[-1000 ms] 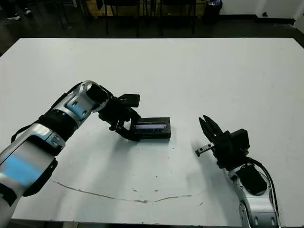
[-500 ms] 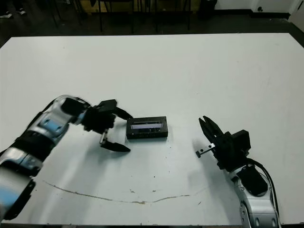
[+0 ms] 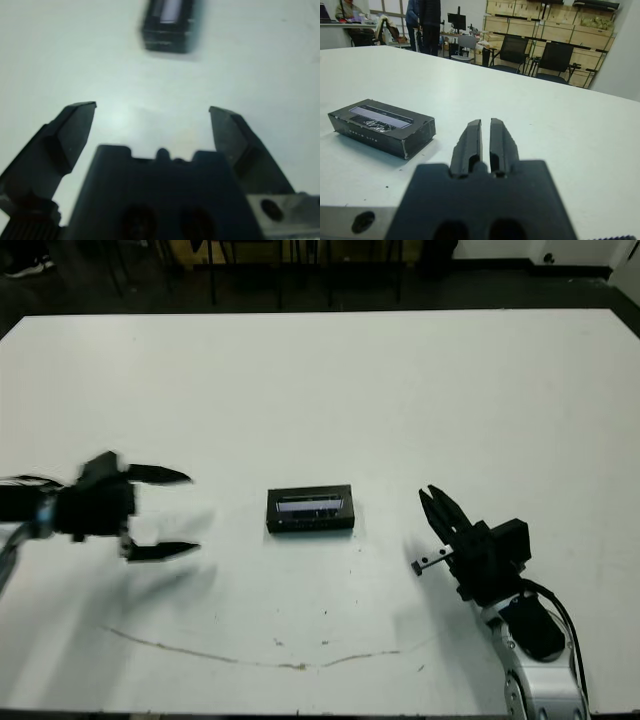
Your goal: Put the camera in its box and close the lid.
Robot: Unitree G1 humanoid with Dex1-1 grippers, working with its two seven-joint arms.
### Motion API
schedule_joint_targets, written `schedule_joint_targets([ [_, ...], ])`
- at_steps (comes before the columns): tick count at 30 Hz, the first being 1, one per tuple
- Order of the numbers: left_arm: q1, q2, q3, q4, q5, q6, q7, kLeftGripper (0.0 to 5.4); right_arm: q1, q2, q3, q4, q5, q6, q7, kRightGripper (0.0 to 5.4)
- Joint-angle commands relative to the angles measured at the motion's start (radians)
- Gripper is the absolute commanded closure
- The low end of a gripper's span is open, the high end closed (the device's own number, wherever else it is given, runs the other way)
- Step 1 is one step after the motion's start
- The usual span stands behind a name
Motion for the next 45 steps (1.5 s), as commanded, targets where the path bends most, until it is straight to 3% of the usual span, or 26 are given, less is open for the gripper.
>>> schedule_joint_targets([
  [1,0.083,-0.126,0.086,-0.189,-0.012,0.110,0.271,0.08,0.011,0.001,0.000,0.009,0.010,0.005,0.008,5.40],
  [6,0.081,-0.335,0.059,-0.343,-0.037,0.082,0.518,0.79,0.007,0.010,0.008,0.001,-0.007,0.019,-0.012,5.40],
  [12,-0.018,-0.484,-0.096,-0.405,-0.022,0.134,0.663,1.89,0.002,0.023,0.021,-0.014,-0.026,0.036,-0.050,5.40],
  [16,-0.103,-0.563,-0.194,-0.357,0.025,0.217,0.760,2.68,-0.004,0.025,0.015,-0.013,-0.039,0.033,-0.070,5.40],
  [21,-0.199,-0.668,-0.218,-0.258,-0.020,0.424,0.835,3.63,-0.005,0.028,-0.002,-0.020,-0.027,0.047,-0.083,5.40],
  [30,-0.158,-0.742,-0.338,-0.101,0.049,0.481,0.910,5.30,-0.002,0.024,-0.023,-0.043,-0.010,0.087,-0.085,5.40],
  [45,0.054,-0.662,-0.460,-0.078,0.126,0.466,0.853,5.39,-0.008,0.024,-0.021,-0.040,-0.014,0.080,-0.077,5.40],
])
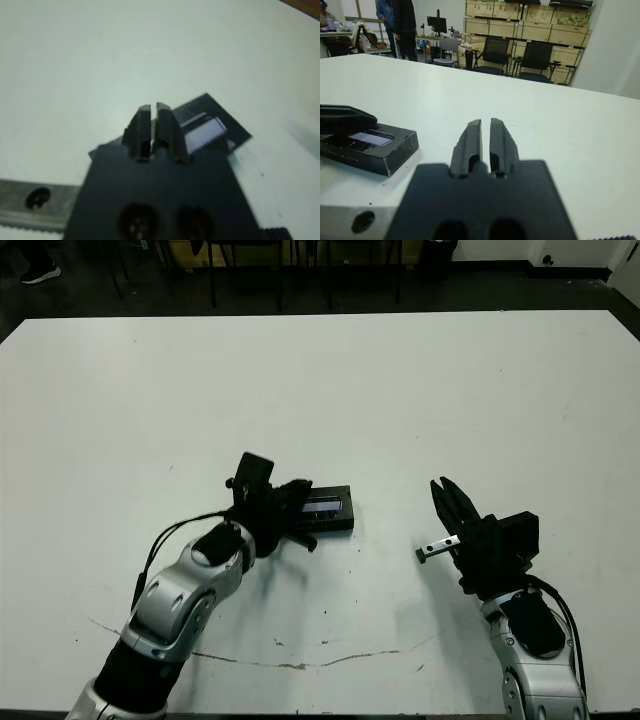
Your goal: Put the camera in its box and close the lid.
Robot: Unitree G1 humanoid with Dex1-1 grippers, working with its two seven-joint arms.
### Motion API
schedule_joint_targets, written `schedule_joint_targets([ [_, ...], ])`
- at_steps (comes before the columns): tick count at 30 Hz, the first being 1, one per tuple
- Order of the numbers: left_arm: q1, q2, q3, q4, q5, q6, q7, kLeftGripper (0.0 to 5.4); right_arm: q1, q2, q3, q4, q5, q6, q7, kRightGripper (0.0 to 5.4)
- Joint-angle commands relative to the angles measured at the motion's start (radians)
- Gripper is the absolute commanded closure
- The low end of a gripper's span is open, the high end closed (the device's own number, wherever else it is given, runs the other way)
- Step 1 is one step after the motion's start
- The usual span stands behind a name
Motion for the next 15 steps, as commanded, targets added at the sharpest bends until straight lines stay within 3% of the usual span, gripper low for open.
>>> schedule_joint_targets([
  [1,0.077,0.029,-0.012,0.057,0.015,0.032,-0.007,5.39,0.004,-0.006,0.001,0.010,-0.005,0.008,0.004,5.40],
  [9,0.063,0.025,0.032,0.136,0.021,0.000,0.000,5.39,0.007,-0.004,0.007,0.012,-0.007,0.011,0.002,5.40],
  [15,0.052,0.019,0.064,0.092,-0.004,-0.013,-0.021,5.39,0.010,0.000,0.014,0.019,-0.010,0.003,0.001,5.40],
])
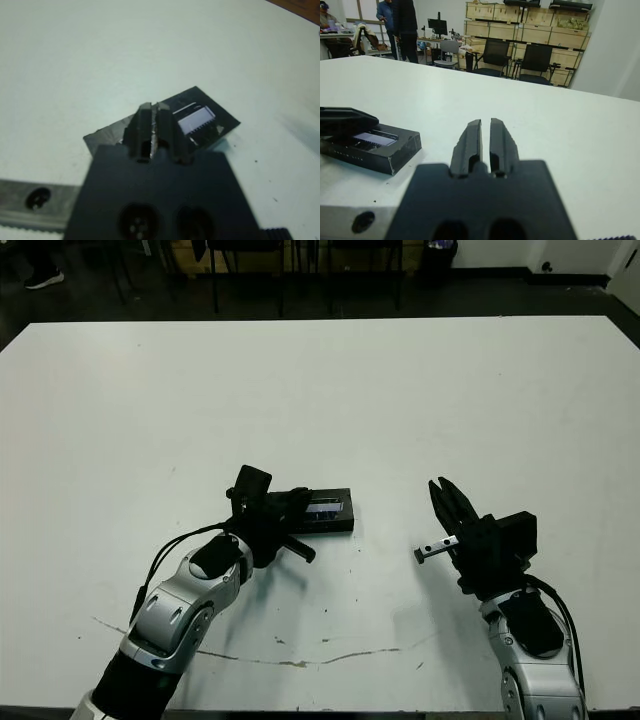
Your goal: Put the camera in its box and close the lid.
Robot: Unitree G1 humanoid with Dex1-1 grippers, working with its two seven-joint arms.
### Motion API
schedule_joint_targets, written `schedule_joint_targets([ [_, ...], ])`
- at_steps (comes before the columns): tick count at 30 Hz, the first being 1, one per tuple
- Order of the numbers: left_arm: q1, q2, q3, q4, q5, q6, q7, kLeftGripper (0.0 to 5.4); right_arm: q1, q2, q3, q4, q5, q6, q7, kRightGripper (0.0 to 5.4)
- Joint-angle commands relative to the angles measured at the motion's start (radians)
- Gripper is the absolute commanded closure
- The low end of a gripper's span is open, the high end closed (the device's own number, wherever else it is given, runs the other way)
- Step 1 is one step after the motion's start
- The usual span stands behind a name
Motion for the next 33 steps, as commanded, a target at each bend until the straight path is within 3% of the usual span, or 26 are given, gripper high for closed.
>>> schedule_joint_targets([
  [1,0.056,0.027,0.030,0.015,-0.002,0.042,-0.001,5.39,0.011,0.001,0.009,0.008,-0.012,0.002,-0.001,5.40],
  [5,0.095,0.065,0.064,-0.081,-0.016,-0.065,-0.042,5.39,0.013,0.008,0.015,0.001,-0.024,0.000,-0.015,5.40],
  [11,0.180,0.138,0.210,-0.221,-0.096,-0.253,-0.130,5.39,-0.018,0.035,0.022,0.026,-0.020,-0.048,-0.016,5.40],
  [17,0.295,0.196,0.404,-0.298,-0.125,-0.471,-0.144,5.39,-0.044,0.053,0.039,-0.008,-0.038,-0.003,-0.053,5.40],
  [21,0.325,0.205,0.505,-0.225,-0.183,-0.612,-0.180,5.39,-0.057,0.068,0.043,-0.019,-0.035,0.038,-0.083,5.40],
  [24,0.334,0.178,0.539,-0.148,-0.153,-0.716,-0.139,5.39,-0.067,0.088,0.047,-0.012,-0.043,0.063,-0.116,5.40],
  [29,0.352,0.064,0.531,-0.050,-0.030,-0.889,0.026,5.39,-0.075,0.129,0.058,0.001,-0.043,0.080,-0.158,5.40],
  [33,0.357,0.010,0.503,-0.010,0.020,-0.961,0.093,5.39,-0.075,0.140,0.065,0.000,-0.053,0.075,-0.168,5.40],
])
